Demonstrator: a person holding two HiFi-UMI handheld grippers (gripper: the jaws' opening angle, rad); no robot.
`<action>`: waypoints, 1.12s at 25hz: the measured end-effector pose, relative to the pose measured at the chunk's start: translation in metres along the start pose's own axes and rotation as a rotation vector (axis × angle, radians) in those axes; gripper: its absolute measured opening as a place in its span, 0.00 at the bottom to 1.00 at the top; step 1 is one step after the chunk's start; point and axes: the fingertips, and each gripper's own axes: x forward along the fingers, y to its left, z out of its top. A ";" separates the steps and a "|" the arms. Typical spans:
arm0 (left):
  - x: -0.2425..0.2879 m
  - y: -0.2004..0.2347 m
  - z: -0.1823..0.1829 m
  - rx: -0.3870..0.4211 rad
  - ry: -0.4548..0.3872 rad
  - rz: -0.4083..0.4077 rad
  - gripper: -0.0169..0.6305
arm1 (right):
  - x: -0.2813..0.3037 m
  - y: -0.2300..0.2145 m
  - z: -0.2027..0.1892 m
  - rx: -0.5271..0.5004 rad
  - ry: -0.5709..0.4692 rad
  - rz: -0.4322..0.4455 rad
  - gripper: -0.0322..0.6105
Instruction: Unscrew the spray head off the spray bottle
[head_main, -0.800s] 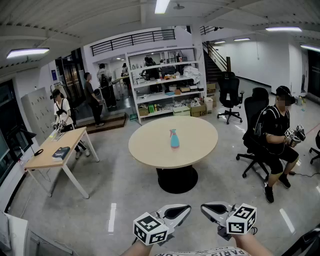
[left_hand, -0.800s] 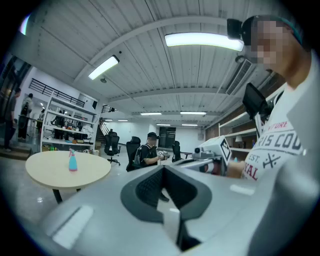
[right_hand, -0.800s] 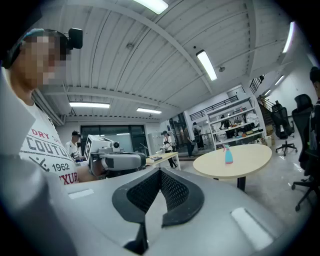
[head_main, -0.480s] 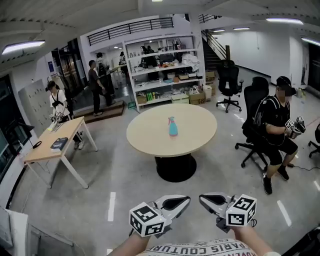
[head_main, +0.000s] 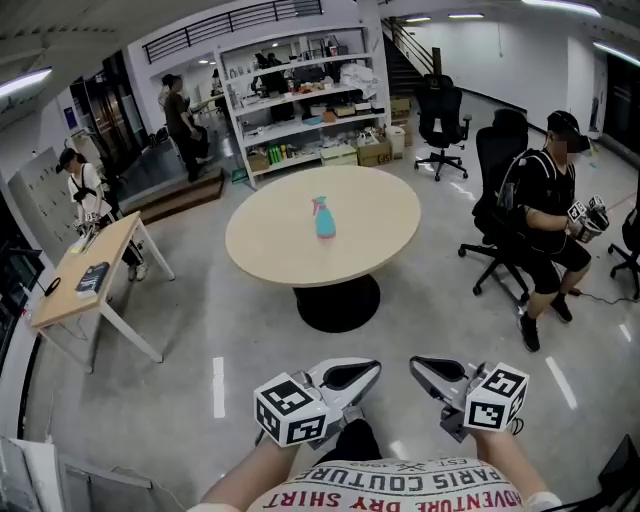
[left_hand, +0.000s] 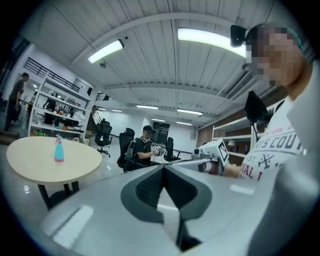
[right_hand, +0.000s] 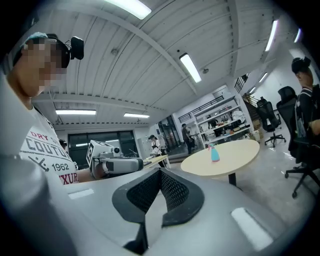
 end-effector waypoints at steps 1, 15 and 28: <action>0.009 0.014 -0.003 0.003 0.001 -0.006 0.03 | 0.007 -0.015 -0.001 0.008 -0.001 -0.009 0.05; 0.100 0.396 0.043 -0.073 0.014 0.035 0.03 | 0.296 -0.276 0.058 0.079 0.064 0.043 0.05; 0.137 0.562 0.064 -0.070 0.000 0.071 0.03 | 0.419 -0.396 0.098 0.065 0.121 0.040 0.05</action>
